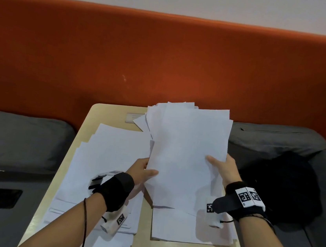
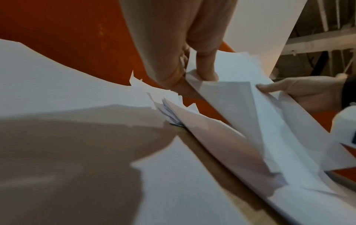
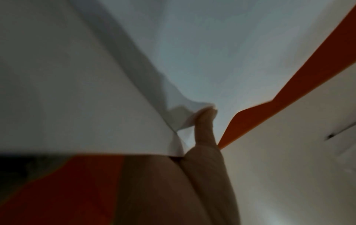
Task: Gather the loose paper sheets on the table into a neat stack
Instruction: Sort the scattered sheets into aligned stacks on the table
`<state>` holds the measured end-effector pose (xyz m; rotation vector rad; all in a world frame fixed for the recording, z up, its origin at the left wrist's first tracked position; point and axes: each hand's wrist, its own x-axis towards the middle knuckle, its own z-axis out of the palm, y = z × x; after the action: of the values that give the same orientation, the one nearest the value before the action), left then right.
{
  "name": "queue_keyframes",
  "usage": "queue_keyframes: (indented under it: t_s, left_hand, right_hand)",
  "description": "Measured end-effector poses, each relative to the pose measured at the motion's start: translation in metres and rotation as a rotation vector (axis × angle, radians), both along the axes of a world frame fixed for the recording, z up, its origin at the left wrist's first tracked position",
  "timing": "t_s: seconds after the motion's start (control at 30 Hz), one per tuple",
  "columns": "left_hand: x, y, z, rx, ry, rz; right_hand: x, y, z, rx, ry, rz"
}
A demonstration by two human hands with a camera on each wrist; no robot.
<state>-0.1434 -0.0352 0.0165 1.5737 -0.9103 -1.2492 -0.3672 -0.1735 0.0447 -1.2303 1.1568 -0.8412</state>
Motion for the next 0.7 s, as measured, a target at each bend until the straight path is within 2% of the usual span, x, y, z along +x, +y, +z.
queue_keyframes:
  t_s: [0.13, 0.37, 0.47, 0.7]
  left_hand:
    - [0.000, -0.003, 0.002, 0.001, 0.034, 0.062]
    - [0.002, 0.004, -0.007, 0.145, 0.008, -0.074]
    - [0.002, 0.008, -0.010, 0.134, 0.076, -0.092]
    - [0.008, 0.008, -0.004, 0.038, 0.284, 0.076]
  right_hand:
    - [0.003, -0.003, 0.002, -0.031, 0.012, -0.061]
    - [0.003, -0.003, 0.009, -0.076, -0.024, -0.121]
    - [0.001, -0.004, 0.010, -0.082, -0.039, -0.158]
    - [-0.007, -0.008, 0.011, 0.026, -0.112, -0.226]
